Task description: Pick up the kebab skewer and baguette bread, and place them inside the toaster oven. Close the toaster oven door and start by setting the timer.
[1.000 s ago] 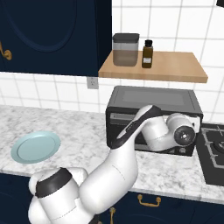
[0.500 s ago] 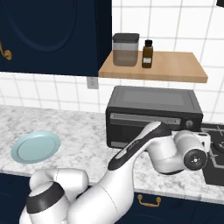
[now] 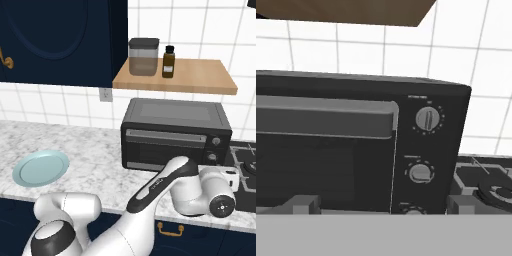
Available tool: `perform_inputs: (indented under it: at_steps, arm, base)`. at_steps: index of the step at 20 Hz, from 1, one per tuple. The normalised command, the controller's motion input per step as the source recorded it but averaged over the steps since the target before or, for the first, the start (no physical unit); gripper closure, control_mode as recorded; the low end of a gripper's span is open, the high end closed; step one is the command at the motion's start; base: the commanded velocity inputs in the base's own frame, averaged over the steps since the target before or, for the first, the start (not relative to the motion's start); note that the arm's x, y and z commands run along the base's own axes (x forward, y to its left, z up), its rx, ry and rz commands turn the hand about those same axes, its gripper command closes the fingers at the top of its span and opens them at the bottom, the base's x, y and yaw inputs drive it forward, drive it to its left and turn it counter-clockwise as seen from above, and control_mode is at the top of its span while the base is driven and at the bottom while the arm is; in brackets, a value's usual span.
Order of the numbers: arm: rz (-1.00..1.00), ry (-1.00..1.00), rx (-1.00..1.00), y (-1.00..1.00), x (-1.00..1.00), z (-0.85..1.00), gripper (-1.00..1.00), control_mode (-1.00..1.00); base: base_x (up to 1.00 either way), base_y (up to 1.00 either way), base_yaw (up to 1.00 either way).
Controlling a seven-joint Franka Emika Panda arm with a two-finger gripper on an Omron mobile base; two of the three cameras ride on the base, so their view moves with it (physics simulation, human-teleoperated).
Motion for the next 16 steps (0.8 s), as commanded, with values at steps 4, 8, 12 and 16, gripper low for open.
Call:
perform_inputs:
  at_steps: [4,8,12,16]
  arm:
    - [0.0,-0.05,0.0,-0.01,0.04,-0.01,-1.0,-1.0]
    - [0.0,-0.05,0.04,-0.15,0.26,0.0,-1.0,-1.0]
    - [0.0,-0.06,0.05,-0.22,0.19,-0.11,-1.0,-1.0]
    - [0.0,-0.02,0.02,-0.16,0.02,-0.18,-1.0,-1.0]
  base:
    - [0.0,0.0,0.0]
    - [0.0,0.0,0.0]
    - [0.0,0.0,0.0]
    - [0.0,0.0,0.0]
